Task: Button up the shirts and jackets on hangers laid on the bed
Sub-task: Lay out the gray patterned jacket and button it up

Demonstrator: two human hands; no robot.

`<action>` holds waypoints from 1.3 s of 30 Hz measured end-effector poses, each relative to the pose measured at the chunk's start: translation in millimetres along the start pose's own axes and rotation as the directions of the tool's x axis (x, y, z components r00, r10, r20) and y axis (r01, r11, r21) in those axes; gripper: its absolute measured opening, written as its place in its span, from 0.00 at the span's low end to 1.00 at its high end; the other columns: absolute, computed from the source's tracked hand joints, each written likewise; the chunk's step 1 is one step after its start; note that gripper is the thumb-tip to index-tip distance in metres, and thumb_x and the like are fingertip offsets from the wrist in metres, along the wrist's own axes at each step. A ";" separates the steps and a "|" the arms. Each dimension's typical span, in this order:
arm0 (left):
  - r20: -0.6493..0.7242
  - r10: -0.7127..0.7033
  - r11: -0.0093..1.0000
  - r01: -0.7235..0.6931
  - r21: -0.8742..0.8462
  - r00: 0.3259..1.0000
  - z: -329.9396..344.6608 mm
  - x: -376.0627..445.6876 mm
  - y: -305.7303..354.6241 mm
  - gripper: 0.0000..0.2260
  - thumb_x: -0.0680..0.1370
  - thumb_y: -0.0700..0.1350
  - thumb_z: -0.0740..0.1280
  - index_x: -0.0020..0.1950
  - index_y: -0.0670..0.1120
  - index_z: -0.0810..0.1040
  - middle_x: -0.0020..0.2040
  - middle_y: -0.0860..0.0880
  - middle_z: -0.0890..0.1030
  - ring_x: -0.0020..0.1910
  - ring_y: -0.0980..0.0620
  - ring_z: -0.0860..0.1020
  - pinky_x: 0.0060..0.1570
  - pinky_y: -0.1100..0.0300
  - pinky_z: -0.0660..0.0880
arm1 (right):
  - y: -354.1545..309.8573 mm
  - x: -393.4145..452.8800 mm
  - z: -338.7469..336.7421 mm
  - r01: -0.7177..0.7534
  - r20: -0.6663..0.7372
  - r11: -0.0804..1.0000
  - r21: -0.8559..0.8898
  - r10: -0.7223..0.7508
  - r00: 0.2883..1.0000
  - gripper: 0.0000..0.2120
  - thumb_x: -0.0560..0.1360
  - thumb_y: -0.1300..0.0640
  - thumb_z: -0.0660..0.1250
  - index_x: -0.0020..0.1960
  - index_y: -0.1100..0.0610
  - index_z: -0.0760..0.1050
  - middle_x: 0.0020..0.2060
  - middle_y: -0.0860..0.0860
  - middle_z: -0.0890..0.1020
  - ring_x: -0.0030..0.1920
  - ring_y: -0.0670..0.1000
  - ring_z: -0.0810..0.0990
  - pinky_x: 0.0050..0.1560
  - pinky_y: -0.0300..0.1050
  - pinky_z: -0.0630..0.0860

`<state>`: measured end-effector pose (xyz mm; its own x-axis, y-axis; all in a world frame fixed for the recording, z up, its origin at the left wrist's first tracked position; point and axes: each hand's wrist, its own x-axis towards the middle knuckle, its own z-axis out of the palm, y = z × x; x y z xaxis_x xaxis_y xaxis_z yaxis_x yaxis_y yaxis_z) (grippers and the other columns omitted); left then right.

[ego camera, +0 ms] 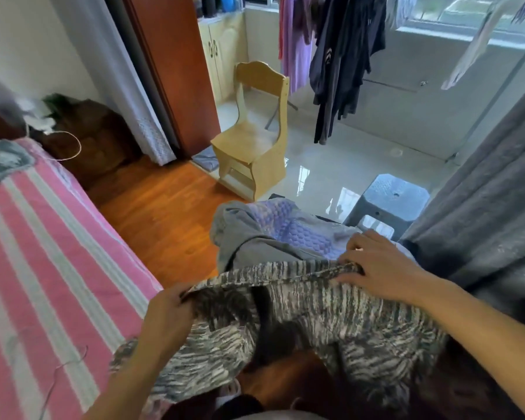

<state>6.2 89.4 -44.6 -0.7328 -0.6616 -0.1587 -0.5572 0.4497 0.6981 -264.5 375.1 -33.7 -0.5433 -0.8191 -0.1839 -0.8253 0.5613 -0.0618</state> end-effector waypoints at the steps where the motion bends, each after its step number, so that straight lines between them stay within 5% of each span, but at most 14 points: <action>1: -0.045 -0.080 0.988 0.074 -0.138 0.996 3.3 -13.9 3.9 0.10 0.81 0.37 0.66 0.51 0.48 0.86 0.28 0.55 0.79 0.25 0.51 0.71 0.25 0.58 0.65 | 5.4 -1.1 1.0 -0.011 -0.039 0.998 0.065 0.014 0.999 0.21 0.77 0.33 0.61 0.61 0.44 0.78 0.59 0.43 0.75 0.64 0.48 0.68 0.65 0.46 0.66; 4: -0.103 0.040 0.993 -0.051 -0.107 0.994 10.8 -49.6 14.1 0.09 0.81 0.38 0.66 0.49 0.51 0.83 0.38 0.53 0.78 0.34 0.56 0.72 0.34 0.63 0.67 | 13.0 -7.9 5.3 -0.034 -0.061 0.979 0.203 0.047 0.997 0.04 0.80 0.52 0.68 0.51 0.44 0.81 0.53 0.45 0.82 0.60 0.51 0.76 0.64 0.48 0.68; 6: -0.138 0.120 0.992 -0.122 -0.011 0.983 0.2 -49.4 17.2 0.11 0.82 0.37 0.65 0.49 0.54 0.79 0.45 0.53 0.79 0.44 0.52 0.76 0.42 0.55 0.71 | 12.3 -17.7 3.9 -0.069 -0.195 0.964 0.258 0.122 0.973 0.11 0.78 0.63 0.67 0.50 0.48 0.81 0.49 0.49 0.83 0.56 0.57 0.78 0.63 0.58 0.72; 8: -0.146 0.151 0.988 -0.151 0.011 0.978 -15.8 -42.7 21.0 0.13 0.82 0.37 0.63 0.47 0.55 0.77 0.39 0.50 0.81 0.38 0.45 0.80 0.39 0.48 0.74 | 4.6 -34.1 -12.4 -0.104 -0.388 0.958 0.268 0.207 0.898 0.15 0.75 0.70 0.66 0.55 0.56 0.82 0.50 0.56 0.83 0.54 0.62 0.80 0.57 0.58 0.77; 11: -0.163 0.319 0.947 -0.308 0.091 0.934 -34.1 -39.2 36.0 0.08 0.83 0.45 0.63 0.44 0.53 0.76 0.33 0.49 0.79 0.32 0.40 0.79 0.34 0.45 0.76 | -7.1 -75.8 -38.1 -0.176 -0.502 0.930 0.322 0.326 0.801 0.16 0.76 0.63 0.61 0.60 0.59 0.81 0.48 0.62 0.85 0.47 0.62 0.84 0.49 0.52 0.77; 14: -0.127 0.458 0.886 -0.439 0.152 0.880 -58.3 -36.1 54.8 0.19 0.82 0.60 0.58 0.36 0.52 0.71 0.29 0.54 0.73 0.31 0.41 0.75 0.32 0.50 0.70 | -34.4 -123.1 -44.4 -0.199 -0.565 0.877 0.436 0.440 0.698 0.19 0.76 0.54 0.59 0.60 0.58 0.82 0.48 0.59 0.86 0.48 0.59 0.84 0.50 0.52 0.78; 16: -0.129 0.517 0.848 -0.486 0.211 0.846 -80.7 -34.1 54.3 0.17 0.79 0.61 0.56 0.33 0.54 0.67 0.29 0.53 0.71 0.32 0.40 0.75 0.32 0.51 0.69 | -69.2 -145.7 -44.4 -0.179 -0.556 0.866 0.467 0.445 0.702 0.22 0.77 0.47 0.58 0.59 0.57 0.83 0.49 0.55 0.87 0.48 0.55 0.85 0.50 0.50 0.78; 19: -0.167 0.553 0.821 -0.499 0.276 0.816 -124.5 -41.4 24.6 0.22 0.81 0.63 0.58 0.38 0.49 0.75 0.31 0.44 0.78 0.36 0.36 0.79 0.34 0.50 0.72 | -135.2 -165.4 -56.0 -0.123 -0.545 0.897 0.424 0.361 0.756 0.21 0.78 0.39 0.59 0.57 0.51 0.82 0.41 0.54 0.86 0.40 0.56 0.85 0.42 0.53 0.80; 21: -0.213 0.550 0.823 -0.481 0.302 0.807 -161.0 -56.6 -3.5 0.22 0.81 0.62 0.58 0.42 0.45 0.79 0.37 0.39 0.82 0.40 0.33 0.80 0.36 0.49 0.73 | -181.6 -169.7 -72.5 -0.078 -0.567 0.902 0.424 0.331 0.754 0.20 0.77 0.37 0.59 0.57 0.49 0.80 0.37 0.53 0.85 0.35 0.56 0.83 0.37 0.51 0.79; 27: -0.354 0.540 0.811 -0.358 0.463 0.764 -347.3 -86.1 -48.9 0.20 0.83 0.61 0.57 0.44 0.46 0.75 0.36 0.40 0.78 0.39 0.36 0.78 0.39 0.47 0.71 | -324.9 -110.0 -158.3 0.140 -0.743 0.915 0.378 0.209 0.636 0.10 0.79 0.55 0.64 0.52 0.59 0.82 0.32 0.55 0.81 0.31 0.57 0.78 0.34 0.47 0.70; 32: -0.522 0.622 0.710 -0.141 0.690 0.583 -544.6 -96.0 -28.9 0.22 0.84 0.61 0.55 0.53 0.44 0.76 0.47 0.31 0.81 0.47 0.29 0.80 0.40 0.46 0.71 | -443.3 -37.8 -280.3 0.269 -0.781 0.880 0.391 0.163 0.602 0.10 0.82 0.56 0.64 0.51 0.61 0.82 0.28 0.51 0.76 0.28 0.50 0.72 0.29 0.38 0.66; 36: -0.567 0.716 0.585 0.093 0.805 0.407 -650.7 -121.5 -45.5 0.14 0.84 0.53 0.61 0.52 0.42 0.78 0.48 0.35 0.79 0.47 0.32 0.79 0.39 0.45 0.73 | -539.9 -5.5 -339.9 0.502 -0.742 0.637 0.585 0.172 0.647 0.14 0.82 0.54 0.65 0.50 0.65 0.81 0.39 0.61 0.80 0.39 0.56 0.77 0.36 0.45 0.65; 39: -0.653 0.605 0.568 0.329 0.755 0.455 -695.4 -128.8 -90.8 0.06 0.79 0.42 0.66 0.50 0.42 0.81 0.47 0.38 0.79 0.45 0.35 0.80 0.35 0.50 0.73 | -611.1 14.9 -338.4 0.569 -0.635 0.383 0.728 0.063 0.770 0.15 0.76 0.47 0.70 0.50 0.59 0.84 0.43 0.52 0.84 0.45 0.53 0.82 0.50 0.49 0.75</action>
<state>422.7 -283.4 398.0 -0.4158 -0.4209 0.8062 -0.8518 0.4908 -0.1830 179.7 -20.1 333.3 -0.5683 -0.6704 0.4771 -0.5128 -0.1649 -0.8425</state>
